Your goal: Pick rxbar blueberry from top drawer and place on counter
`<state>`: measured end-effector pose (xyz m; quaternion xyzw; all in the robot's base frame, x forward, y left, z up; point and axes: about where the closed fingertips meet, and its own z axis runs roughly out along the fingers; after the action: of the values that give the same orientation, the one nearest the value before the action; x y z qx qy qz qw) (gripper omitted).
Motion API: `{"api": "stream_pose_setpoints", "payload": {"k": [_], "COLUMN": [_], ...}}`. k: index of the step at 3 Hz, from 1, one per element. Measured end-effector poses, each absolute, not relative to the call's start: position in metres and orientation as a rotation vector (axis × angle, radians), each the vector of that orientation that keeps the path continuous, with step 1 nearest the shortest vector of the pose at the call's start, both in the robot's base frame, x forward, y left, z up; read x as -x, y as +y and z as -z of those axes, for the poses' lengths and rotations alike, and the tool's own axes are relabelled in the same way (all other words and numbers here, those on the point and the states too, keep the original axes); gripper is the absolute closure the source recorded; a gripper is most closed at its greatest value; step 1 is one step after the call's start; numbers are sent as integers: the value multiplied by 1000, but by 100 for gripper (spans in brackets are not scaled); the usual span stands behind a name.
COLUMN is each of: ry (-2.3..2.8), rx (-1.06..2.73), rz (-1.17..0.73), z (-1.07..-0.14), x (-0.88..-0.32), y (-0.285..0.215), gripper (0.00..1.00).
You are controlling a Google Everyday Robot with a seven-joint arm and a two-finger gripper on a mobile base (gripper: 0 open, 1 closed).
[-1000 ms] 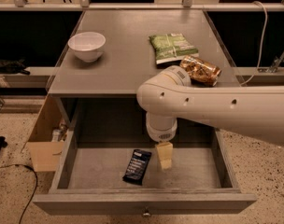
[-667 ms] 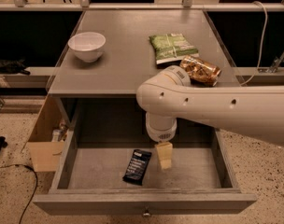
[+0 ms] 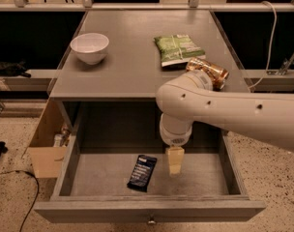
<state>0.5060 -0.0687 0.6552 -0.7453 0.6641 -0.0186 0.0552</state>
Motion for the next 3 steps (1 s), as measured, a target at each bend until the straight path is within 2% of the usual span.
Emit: {"api": "stream_pose_setpoints", "payload": {"k": [1,3], "ry": [2078,2196], "rx": [1936,1526], "rz": [63,32], "z": [-664,-676], "x": [-515,-505], "y": [-75,-71], "gripper": [0,0]}}
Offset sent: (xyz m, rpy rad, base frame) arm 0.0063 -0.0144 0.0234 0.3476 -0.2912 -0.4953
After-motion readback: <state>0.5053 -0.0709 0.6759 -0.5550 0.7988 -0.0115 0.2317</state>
